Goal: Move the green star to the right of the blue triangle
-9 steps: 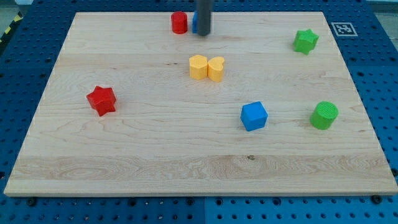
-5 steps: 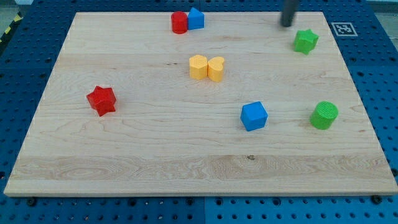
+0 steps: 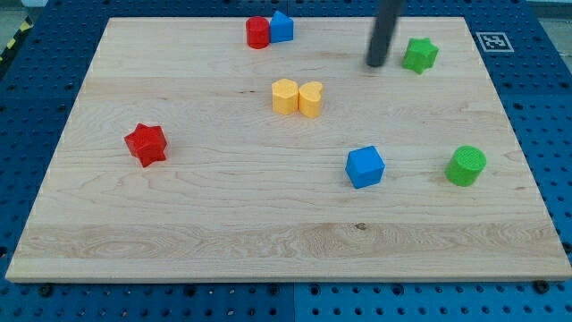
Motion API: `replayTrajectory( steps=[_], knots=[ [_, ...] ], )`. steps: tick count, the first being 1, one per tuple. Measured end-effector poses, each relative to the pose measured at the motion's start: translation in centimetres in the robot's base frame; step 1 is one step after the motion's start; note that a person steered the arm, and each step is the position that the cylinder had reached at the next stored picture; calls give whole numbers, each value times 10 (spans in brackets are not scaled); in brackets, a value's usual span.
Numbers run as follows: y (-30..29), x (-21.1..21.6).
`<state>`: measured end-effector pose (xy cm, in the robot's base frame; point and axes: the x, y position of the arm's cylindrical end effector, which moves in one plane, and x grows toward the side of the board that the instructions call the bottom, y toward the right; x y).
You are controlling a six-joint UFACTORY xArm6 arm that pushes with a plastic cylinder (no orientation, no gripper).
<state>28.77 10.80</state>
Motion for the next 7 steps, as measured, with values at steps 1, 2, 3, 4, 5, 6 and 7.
replayTrajectory(
  steps=[1, 2, 3, 4, 5, 6, 7],
  knots=[
    [29, 25],
    [96, 79],
    [171, 71],
    [204, 4],
    [162, -20],
    [118, -21],
    [139, -22]
  ],
)
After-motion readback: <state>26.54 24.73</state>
